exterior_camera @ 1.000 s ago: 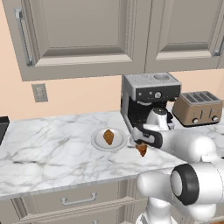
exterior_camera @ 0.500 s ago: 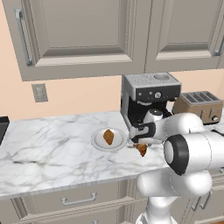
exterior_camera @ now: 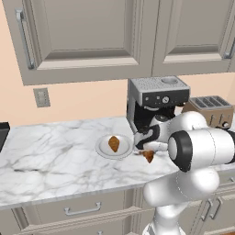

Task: Place the pastries on the plates.

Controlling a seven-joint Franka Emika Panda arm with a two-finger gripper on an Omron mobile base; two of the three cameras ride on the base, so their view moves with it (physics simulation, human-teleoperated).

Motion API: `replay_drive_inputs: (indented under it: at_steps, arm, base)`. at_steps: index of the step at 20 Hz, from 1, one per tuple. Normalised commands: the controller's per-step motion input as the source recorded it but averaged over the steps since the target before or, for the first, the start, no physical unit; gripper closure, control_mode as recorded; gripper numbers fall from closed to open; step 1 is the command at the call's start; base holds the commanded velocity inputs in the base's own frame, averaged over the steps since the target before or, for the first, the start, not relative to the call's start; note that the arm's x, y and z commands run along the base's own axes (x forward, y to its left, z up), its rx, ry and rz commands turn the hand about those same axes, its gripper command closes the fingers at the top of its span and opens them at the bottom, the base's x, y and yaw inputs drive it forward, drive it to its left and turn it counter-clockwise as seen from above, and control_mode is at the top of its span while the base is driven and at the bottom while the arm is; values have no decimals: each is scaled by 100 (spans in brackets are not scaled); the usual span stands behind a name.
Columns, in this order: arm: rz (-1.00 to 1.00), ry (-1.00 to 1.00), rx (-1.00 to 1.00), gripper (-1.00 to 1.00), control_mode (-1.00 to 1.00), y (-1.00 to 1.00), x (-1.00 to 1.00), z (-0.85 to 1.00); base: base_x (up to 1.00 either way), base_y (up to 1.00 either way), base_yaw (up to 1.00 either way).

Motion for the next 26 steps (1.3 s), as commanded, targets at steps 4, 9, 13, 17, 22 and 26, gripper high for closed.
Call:
replay_drive_inputs:
  at_steps: [4,9,13,17,22,26]
  arm:
    - [0,0,0,100,-100,-19,-9,-14]
    - [0,-7,1,100,-100,-33,-13,15]
    - [0,-4,0,100,-100,-25,-2,51]
    - [-6,3,0,100,-100,-34,0,55]
    - [-7,4,0,100,-100,-56,-1,22]
    - [-9,1,0,100,-100,-76,-3,4]
  base:
    - [0,0,0]
    - [0,0,0]
    - [0,0,0]
    - [0,0,0]
    - [0,0,0]
    - [0,0,0]
